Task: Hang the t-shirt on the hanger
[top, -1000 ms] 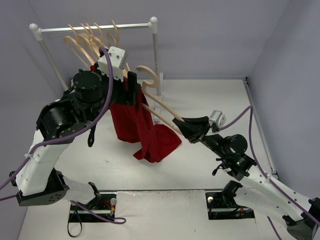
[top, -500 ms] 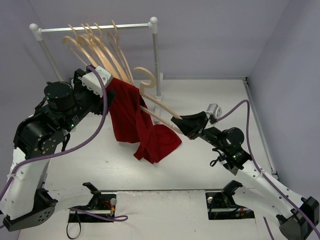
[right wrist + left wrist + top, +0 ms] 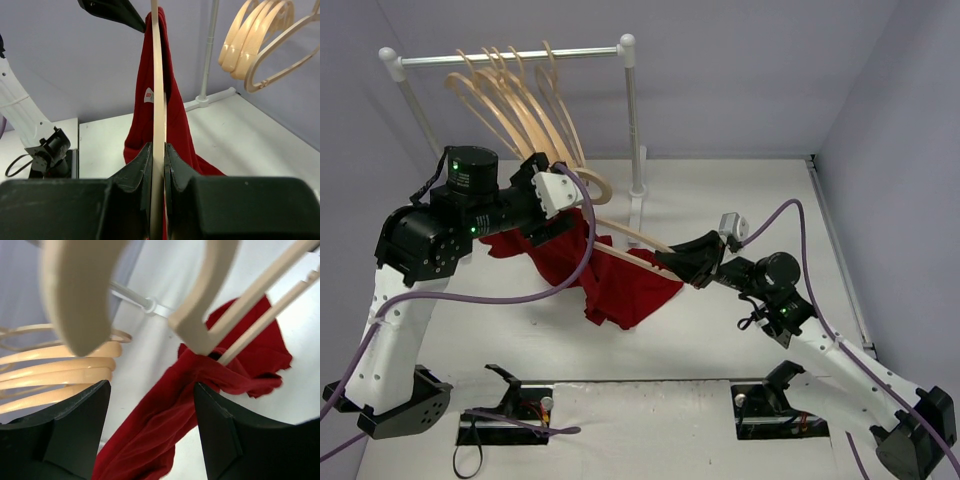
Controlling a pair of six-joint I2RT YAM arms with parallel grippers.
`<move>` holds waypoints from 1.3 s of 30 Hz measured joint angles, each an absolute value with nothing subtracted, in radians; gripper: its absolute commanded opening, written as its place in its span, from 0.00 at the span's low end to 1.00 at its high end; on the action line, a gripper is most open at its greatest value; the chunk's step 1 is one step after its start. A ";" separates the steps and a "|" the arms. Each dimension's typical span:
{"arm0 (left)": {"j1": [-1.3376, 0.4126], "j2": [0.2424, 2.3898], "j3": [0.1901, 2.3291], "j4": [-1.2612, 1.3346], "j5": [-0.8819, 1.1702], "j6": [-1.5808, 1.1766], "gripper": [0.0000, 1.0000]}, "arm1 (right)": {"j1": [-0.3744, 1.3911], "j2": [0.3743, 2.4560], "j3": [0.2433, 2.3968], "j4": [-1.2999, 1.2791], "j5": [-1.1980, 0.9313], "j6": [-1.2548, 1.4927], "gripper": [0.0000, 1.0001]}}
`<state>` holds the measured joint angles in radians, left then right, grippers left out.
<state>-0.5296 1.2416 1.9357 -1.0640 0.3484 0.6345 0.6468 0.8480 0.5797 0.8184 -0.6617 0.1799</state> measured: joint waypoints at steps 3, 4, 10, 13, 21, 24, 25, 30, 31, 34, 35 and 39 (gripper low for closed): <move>-0.513 1.222 1.904 -1.100 0.415 0.680 0.59 | 0.646 0.854 0.580 0.819 -0.680 0.179 0.00; -0.506 1.213 1.884 -1.111 0.434 0.692 0.59 | 0.645 0.858 0.580 0.819 -0.686 0.179 0.00; -0.462 1.194 1.793 -1.157 0.517 0.752 0.53 | 0.636 0.876 0.580 0.808 -0.729 0.180 0.00; -0.438 1.196 1.782 -1.164 0.558 0.769 0.51 | 0.630 0.882 0.580 0.805 -0.744 0.181 0.00; -0.409 1.192 1.735 -1.162 0.607 0.798 0.49 | 0.621 0.887 0.580 0.800 -0.772 0.184 0.00; -0.393 1.190 1.715 -1.148 0.606 0.800 0.50 | 0.608 0.888 0.580 0.796 -0.782 0.185 0.00; -0.387 1.188 1.709 -1.142 0.606 0.800 0.50 | 0.604 0.888 0.580 0.796 -0.786 0.185 0.00; -0.348 1.164 1.698 -1.126 0.614 0.806 0.50 | 0.582 0.885 0.580 0.797 -0.799 0.192 0.00; -0.344 1.157 1.694 -1.123 0.614 0.808 0.49 | 0.577 0.883 0.580 0.797 -0.802 0.194 0.00; -0.338 1.140 1.683 -1.115 0.618 0.811 0.49 | 0.560 0.877 0.580 0.797 -0.818 0.204 0.00; -0.336 1.137 1.679 -1.112 0.624 0.812 0.49 | 0.555 0.875 0.580 0.797 -0.825 0.207 0.00; -0.329 1.134 1.673 -1.107 0.637 0.819 0.49 | 0.539 0.868 0.580 0.797 -0.845 0.215 0.00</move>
<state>-0.3285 1.1343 1.6726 -1.1067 0.6368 0.8189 0.5390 0.8684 0.5797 0.7968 -0.8446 0.2149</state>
